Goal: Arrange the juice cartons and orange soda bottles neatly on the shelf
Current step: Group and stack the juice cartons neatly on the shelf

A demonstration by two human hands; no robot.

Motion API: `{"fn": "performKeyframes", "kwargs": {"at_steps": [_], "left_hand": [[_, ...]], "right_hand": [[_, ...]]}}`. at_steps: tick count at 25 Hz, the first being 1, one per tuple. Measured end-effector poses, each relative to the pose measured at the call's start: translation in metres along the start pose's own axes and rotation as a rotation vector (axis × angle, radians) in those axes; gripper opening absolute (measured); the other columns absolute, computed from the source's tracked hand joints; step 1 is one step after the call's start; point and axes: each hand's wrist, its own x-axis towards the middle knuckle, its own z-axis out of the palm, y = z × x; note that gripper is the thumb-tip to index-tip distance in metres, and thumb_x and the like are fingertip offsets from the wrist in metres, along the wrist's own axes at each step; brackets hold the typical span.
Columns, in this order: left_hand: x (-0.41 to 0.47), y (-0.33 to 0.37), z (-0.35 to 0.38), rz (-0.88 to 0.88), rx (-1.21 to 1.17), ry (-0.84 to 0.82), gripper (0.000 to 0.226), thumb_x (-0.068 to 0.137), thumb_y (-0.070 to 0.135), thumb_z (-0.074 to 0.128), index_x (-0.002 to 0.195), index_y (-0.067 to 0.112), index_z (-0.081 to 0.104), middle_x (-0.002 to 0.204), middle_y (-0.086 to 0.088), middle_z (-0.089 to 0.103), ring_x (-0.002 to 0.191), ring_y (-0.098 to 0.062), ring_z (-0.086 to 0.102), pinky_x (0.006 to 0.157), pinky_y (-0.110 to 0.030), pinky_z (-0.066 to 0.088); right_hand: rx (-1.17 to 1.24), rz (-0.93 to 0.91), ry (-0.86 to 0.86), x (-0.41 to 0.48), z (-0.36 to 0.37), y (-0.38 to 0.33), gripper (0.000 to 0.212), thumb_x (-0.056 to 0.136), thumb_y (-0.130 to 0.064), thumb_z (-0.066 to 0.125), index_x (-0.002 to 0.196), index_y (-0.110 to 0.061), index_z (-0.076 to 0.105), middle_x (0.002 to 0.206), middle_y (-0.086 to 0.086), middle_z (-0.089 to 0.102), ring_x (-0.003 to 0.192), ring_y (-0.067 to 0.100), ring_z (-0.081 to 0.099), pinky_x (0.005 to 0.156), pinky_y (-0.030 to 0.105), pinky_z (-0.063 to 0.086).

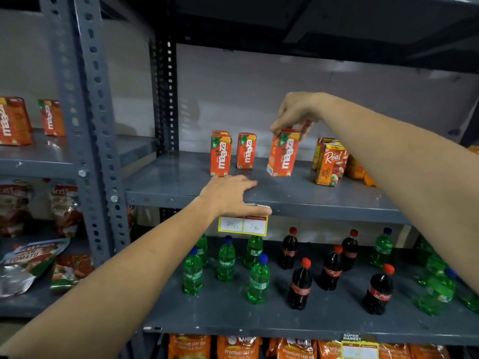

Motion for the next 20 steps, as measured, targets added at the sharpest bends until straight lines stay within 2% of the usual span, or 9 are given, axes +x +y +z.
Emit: {"fn": "performKeyframes", "kwargs": {"at_steps": [2,10,15,17,20], "left_hand": [[0.002,-0.001,0.001,0.006,-0.021,0.005,0.109,0.058,0.096,0.025,0.143,0.029,0.036,0.149,0.006,0.041,0.133,-0.021,0.041,0.106,-0.046,0.031],[0.005,-0.002,0.004,0.029,-0.022,0.033,0.106,0.06,0.094,0.027,0.14,0.026,0.04,0.146,0.004,0.045,0.128,-0.024,0.046,0.103,-0.048,0.032],[0.006,-0.002,0.005,0.027,-0.014,0.058,0.107,0.058,0.096,0.024,0.139,0.029,0.041,0.143,0.005,0.048,0.124,-0.024,0.047,0.103,-0.05,0.031],[0.007,-0.002,0.005,0.018,-0.009,0.059,0.109,0.056,0.097,0.022,0.139,0.03,0.041,0.143,0.006,0.047,0.125,-0.023,0.047,0.103,-0.05,0.031],[0.008,0.001,0.003,0.009,-0.013,0.053,0.11,0.055,0.098,0.02,0.139,0.031,0.041,0.144,0.007,0.047,0.127,-0.022,0.046,0.103,-0.049,0.03]], "right_hand": [[-0.007,0.006,-0.002,0.014,0.006,-0.017,0.038,0.074,-0.024,0.076,0.097,0.005,0.066,0.092,0.021,0.072,0.083,0.034,0.071,0.073,0.045,0.06],[-0.026,0.046,0.049,0.053,0.04,-0.039,0.04,0.073,-0.029,0.076,0.087,0.004,0.061,0.091,0.022,0.072,0.076,0.034,0.073,0.073,0.046,0.06],[-0.121,0.045,0.18,0.065,0.06,-0.034,0.042,0.076,-0.042,0.072,0.072,-0.006,0.052,0.081,0.016,0.072,0.056,0.028,0.071,0.064,0.037,0.062],[-0.118,0.043,0.18,0.064,0.06,-0.032,0.041,0.076,-0.044,0.071,0.075,-0.006,0.055,0.081,0.015,0.071,0.054,0.025,0.07,0.063,0.035,0.061],[-0.015,0.039,0.121,0.052,0.054,-0.021,0.051,0.073,-0.047,0.073,0.095,-0.003,0.061,0.088,0.014,0.071,0.068,0.027,0.072,0.067,0.039,0.061]]}}
